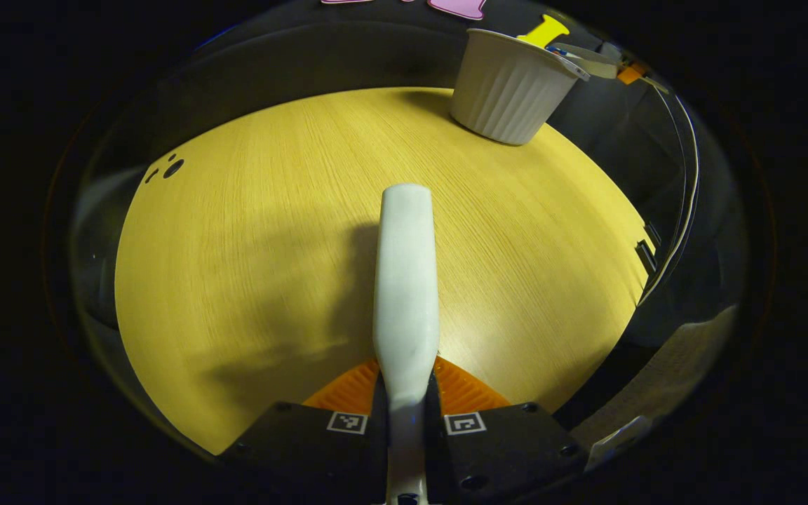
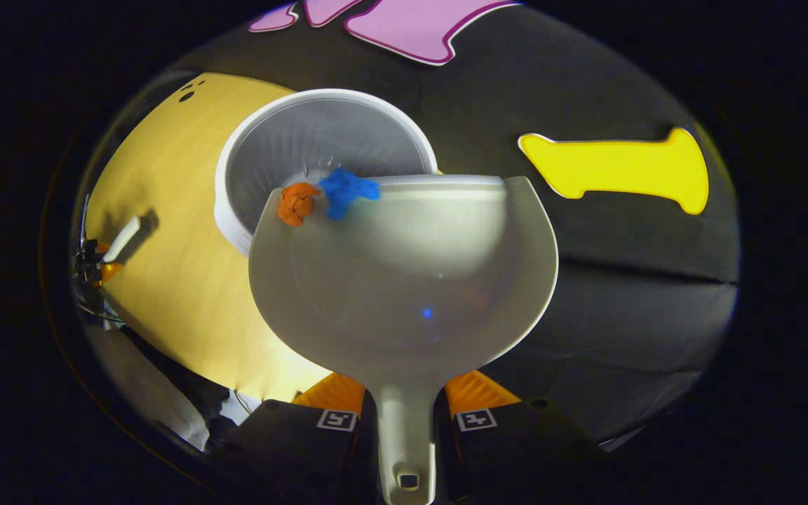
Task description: Pick up the small broom and dustpan from the desktop, sweep the trash into the dustpan with the broom, and then empty the trash into the garbage bin.
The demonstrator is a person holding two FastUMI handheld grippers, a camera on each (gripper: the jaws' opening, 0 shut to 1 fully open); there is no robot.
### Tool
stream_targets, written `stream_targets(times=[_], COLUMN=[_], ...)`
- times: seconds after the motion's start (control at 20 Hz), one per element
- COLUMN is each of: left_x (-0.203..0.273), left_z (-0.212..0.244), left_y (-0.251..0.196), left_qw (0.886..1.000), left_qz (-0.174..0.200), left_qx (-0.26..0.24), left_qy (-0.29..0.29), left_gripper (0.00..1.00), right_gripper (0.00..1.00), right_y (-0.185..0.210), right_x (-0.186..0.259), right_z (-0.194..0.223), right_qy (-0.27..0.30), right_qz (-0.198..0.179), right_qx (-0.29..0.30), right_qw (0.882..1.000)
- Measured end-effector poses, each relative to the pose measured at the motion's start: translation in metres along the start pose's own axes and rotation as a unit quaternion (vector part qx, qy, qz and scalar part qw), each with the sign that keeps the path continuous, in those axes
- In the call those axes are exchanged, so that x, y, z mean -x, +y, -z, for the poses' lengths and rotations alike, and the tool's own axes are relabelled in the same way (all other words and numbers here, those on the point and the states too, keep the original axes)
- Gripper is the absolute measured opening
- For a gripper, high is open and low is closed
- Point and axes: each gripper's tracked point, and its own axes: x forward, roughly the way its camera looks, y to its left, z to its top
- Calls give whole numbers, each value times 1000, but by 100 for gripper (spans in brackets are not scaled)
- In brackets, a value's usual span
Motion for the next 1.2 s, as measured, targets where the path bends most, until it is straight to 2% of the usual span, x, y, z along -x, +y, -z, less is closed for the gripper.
stream_targets(times=[0.2,0.35,0.45,0.55,0.65,0.9,1.2], left_x=[-3,-5,-5,-5,-3,3,8], left_z=[0,0,-1,-1,-1,-5,-14], left_y=[-2,-2,-2,-2,0,11,20], left_qw=[1000,1000,1000,1000,1000,999,999], left_qz=[1,0,-3,-8,-15,-32,-47], left_qx=[-3,-2,-3,-1,1,14,23], left_qy=[2,2,1,1,0,-6,-9], left_gripper=[27,24,26,26,25,26,26], right_gripper=[36,34,39,37,37,36,36], right_y=[2,2,1,-1,-2,5,64], right_x=[-2,-2,-2,-1,3,38,96], right_z=[-6,-7,-6,-5,-5,2,27], right_qy=[15,13,10,0,-19,-87,-155], right_qz=[-1,-5,-3,1,0,-30,-82], right_qx=[20,17,17,16,6,-39,-30], right_qw=[1000,1000,1000,1000,1000,995,984])
